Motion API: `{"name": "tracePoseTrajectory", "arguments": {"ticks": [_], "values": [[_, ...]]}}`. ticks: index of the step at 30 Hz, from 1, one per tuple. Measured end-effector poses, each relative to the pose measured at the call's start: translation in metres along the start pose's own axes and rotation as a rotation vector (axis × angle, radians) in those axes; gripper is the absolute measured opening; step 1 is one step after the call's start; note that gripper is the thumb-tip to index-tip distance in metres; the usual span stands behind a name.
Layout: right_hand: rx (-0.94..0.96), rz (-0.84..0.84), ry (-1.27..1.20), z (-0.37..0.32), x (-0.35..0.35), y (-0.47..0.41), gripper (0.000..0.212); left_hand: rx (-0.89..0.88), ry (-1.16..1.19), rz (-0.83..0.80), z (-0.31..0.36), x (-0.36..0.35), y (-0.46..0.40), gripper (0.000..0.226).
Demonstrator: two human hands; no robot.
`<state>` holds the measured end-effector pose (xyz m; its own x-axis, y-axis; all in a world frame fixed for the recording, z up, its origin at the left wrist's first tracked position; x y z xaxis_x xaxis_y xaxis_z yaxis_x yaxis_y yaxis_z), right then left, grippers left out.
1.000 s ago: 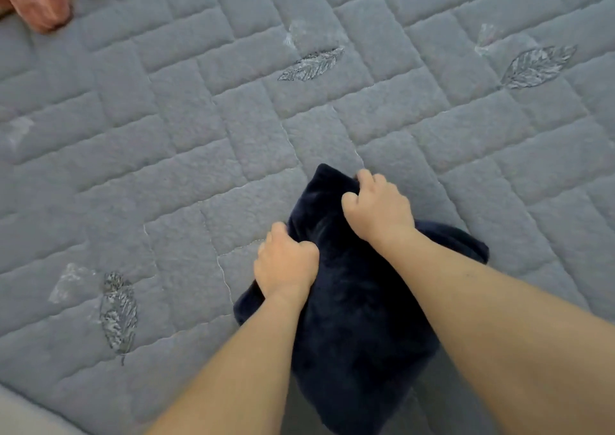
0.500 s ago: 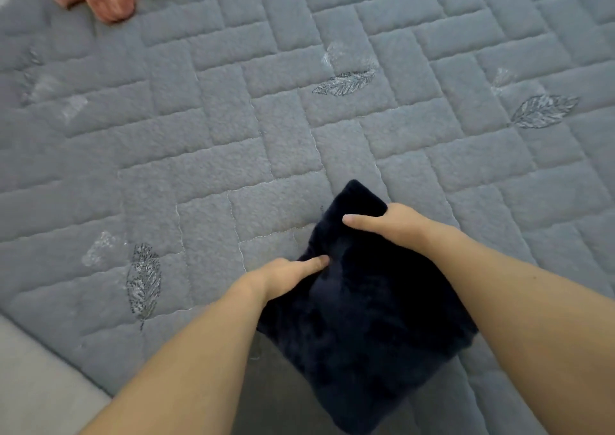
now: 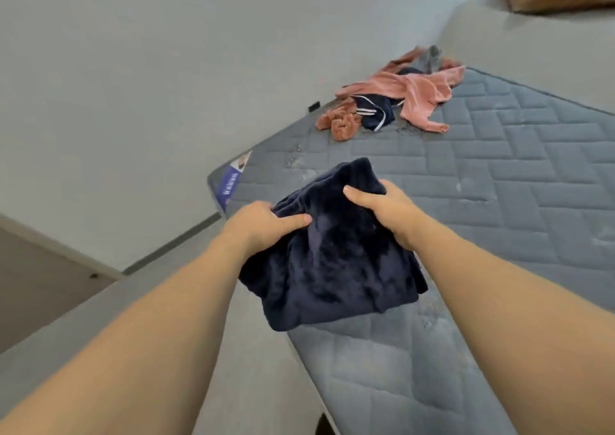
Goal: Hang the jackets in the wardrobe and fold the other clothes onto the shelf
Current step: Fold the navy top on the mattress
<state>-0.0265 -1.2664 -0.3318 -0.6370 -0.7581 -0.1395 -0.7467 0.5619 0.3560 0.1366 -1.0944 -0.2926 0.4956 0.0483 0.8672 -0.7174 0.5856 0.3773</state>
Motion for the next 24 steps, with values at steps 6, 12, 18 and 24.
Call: {"name": "tracePoseTrajectory", "arguments": {"ticks": [6,12,18,24], "values": [[0.188,-0.162,-0.036,-0.128,-0.203,0.061,0.05,0.136,0.001,0.23,-0.123,0.199,0.146,0.076],[0.257,-0.398,-0.094,-0.186,-0.426,0.132,0.043,0.368,-0.016,0.426,-0.279,0.323,0.297,0.068],[0.281,-0.524,-0.098,-0.19,-0.604,0.208,0.061,0.694,-0.355,0.7,-0.373,0.38,0.415,0.053],[0.26,-0.764,-0.094,-0.186,-0.727,0.276,0.064,0.941,-0.404,0.779,-0.431,0.405,0.527,0.05]]}}
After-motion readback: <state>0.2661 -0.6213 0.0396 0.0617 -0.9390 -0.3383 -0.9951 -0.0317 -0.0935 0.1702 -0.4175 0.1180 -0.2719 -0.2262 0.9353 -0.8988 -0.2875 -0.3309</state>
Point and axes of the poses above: each hand's wrist, its own y-axis away from the middle knuckle, its own x-axis out of the back of the hand, z = x × y, the point moved 8 cm from there along -y, towards the middle knuckle, and after that the axes turned 6 degrees about -y, right-handed, at the moved point
